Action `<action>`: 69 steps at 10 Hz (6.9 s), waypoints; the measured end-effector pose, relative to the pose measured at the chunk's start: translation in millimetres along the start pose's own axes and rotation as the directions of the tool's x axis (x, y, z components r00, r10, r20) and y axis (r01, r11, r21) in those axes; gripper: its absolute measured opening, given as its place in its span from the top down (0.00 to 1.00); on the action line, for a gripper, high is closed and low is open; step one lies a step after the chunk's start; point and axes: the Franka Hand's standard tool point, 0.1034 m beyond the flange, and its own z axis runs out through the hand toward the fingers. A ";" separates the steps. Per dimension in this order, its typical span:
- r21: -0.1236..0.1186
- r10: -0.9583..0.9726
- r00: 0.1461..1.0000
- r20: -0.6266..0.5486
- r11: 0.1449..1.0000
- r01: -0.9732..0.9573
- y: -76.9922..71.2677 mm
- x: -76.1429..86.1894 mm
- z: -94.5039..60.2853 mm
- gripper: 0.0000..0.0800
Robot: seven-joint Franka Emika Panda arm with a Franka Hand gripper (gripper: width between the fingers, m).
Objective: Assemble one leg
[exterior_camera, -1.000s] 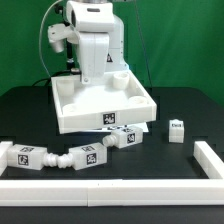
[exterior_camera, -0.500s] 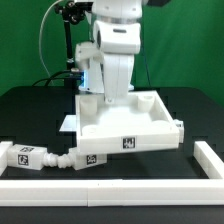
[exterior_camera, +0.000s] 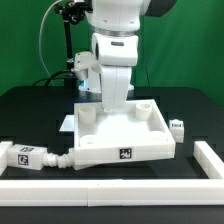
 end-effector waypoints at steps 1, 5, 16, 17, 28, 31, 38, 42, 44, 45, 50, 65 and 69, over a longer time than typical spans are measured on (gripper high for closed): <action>-0.016 0.019 1.000 -0.002 1.000 -0.019 -1.2 5.5 -2.6 0.93; -0.051 -0.025 1.000 -0.010 0.998 0.025 29.4 41.0 -10.0 0.93; -0.050 0.100 0.995 -0.026 0.994 -0.102 51.1 58.0 13.6 0.93; -0.038 0.116 0.993 -0.029 0.992 -0.118 49.0 63.1 23.1 0.93; 0.076 0.101 0.995 0.001 0.992 -0.101 58.0 65.2 31.0 0.76; 0.077 0.102 0.995 0.001 0.992 -0.102 58.0 64.8 31.2 0.55; 0.037 0.222 0.975 0.004 0.974 -0.222 56.5 62.5 6.0 0.19; 0.075 0.462 0.886 0.038 0.883 -0.463 42.6 63.4 -1.3 0.19; 0.075 0.488 0.872 0.042 0.868 -0.490 42.0 63.5 0.3 0.19; 0.075 0.519 0.854 0.044 0.850 -0.521 41.9 63.7 0.6 0.19; 0.009 0.984 0.157 0.081 0.157 -0.988 38.5 107.5 -5.2 0.19; 0.111 0.820 -0.090 0.565 -0.184 -0.977 23.9 140.5 5.4 0.19; 0.124 0.756 -0.083 0.649 -0.213 -0.969 14.1 157.9 27.2 0.19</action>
Offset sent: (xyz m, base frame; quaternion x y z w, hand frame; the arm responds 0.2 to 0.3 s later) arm 0.0366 0.0409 0.0098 -0.0635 0.0457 -0.0163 0.9968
